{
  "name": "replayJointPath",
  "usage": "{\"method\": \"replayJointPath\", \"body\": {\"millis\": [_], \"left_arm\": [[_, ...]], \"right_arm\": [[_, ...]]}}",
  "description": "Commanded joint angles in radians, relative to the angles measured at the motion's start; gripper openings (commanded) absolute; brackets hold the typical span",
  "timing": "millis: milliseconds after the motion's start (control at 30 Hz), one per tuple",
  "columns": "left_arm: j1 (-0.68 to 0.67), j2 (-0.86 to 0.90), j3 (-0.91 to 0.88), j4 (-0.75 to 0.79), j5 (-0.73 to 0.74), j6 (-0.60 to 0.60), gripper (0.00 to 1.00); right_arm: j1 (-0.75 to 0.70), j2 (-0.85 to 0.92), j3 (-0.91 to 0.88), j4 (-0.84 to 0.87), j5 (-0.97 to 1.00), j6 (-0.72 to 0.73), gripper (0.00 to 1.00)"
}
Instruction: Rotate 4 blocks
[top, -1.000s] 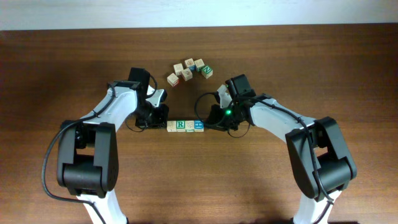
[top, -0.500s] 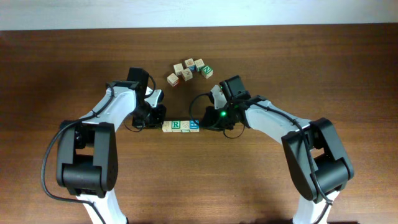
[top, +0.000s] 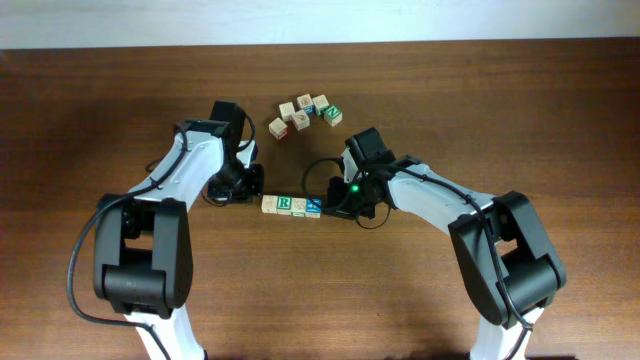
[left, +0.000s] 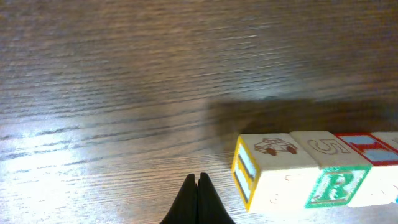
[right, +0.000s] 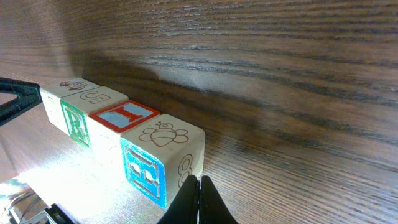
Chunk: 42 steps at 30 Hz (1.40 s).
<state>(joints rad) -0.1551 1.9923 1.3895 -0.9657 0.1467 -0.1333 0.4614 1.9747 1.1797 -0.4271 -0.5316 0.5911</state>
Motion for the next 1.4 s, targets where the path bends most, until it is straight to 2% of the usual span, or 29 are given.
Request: {"method": "replayJointPath", "body": {"millis": [0, 200, 233, 267, 333, 467, 700, 900, 1367], "left_arm": [[0.003, 0.003, 0.019, -0.005, 0.208, 0.193, 0.00], [0.003, 0.003, 0.019, -0.012, 0.228, 0.210, 0.00], [0.003, 0.003, 0.019, -0.013, 0.205, 0.183, 0.00], [0.003, 0.003, 0.019, -0.008, 0.127, 0.103, 0.00], [0.003, 0.002, 0.035, 0.003, 0.123, 0.040, 0.00], [0.003, -0.020, 0.057, -0.032, 0.114, 0.040, 0.00], [0.001, -0.018, 0.015, 0.012, 0.078, 0.040, 0.00], [0.001, -0.018, -0.011, 0.032, 0.149, 0.040, 0.00], [-0.005, -0.018, -0.035, 0.037, 0.183, 0.044, 0.00]], "right_arm": [[-0.010, -0.023, 0.008, -0.003, -0.012, -0.018, 0.04], [-0.019, -0.022, 0.002, -0.003, -0.021, -0.017, 0.04], [-0.019, -0.022, 0.002, -0.003, -0.021, -0.017, 0.04], [-0.019, -0.022, 0.002, -0.001, -0.021, -0.017, 0.04], [-0.019, -0.022, 0.002, 0.001, -0.021, -0.017, 0.04], [-0.019, -0.022, 0.002, 0.004, -0.021, -0.017, 0.04], [-0.019, -0.022, 0.002, 0.007, -0.020, -0.018, 0.04], [-0.018, -0.022, 0.002, 0.009, -0.017, -0.018, 0.04], [-0.018, -0.022, 0.002, 0.010, -0.024, -0.018, 0.04]]}}
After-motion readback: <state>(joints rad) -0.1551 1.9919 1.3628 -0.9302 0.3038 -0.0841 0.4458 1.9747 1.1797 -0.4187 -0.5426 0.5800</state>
